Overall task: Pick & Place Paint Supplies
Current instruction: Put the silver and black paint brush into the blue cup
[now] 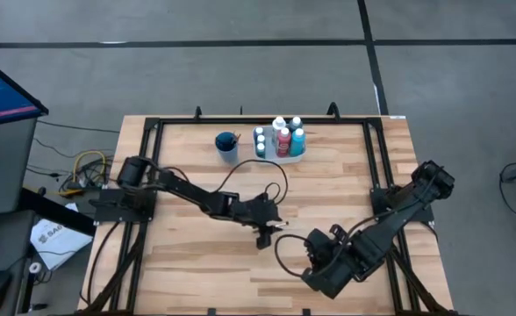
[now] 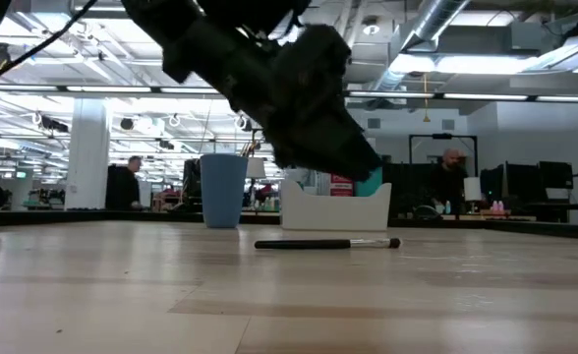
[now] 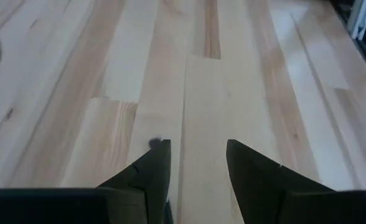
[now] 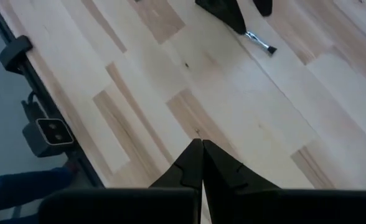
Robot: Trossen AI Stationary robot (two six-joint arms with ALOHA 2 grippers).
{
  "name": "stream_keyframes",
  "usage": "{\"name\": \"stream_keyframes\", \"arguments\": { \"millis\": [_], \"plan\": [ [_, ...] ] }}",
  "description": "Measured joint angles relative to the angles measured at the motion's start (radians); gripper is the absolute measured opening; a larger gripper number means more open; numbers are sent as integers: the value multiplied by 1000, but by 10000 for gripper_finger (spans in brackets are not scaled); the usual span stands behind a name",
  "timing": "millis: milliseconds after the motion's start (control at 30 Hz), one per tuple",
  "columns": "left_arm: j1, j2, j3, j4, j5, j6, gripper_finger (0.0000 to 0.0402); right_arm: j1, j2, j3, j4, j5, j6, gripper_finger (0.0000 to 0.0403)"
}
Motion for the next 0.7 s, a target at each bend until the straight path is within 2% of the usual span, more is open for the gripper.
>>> {"name": "stream_keyframes", "arguments": {
  "millis": [167,267,700],
  "plan": [
    [0,65,1,91,-15,1,148,3,1,0,0,3,29,0],
    [1,96,1,96,-50,22,147,7,1,0,10,3,31,0],
    [14,175,2,126,-75,27,147,13,1,0,17,3,31,0]
  ]
}}
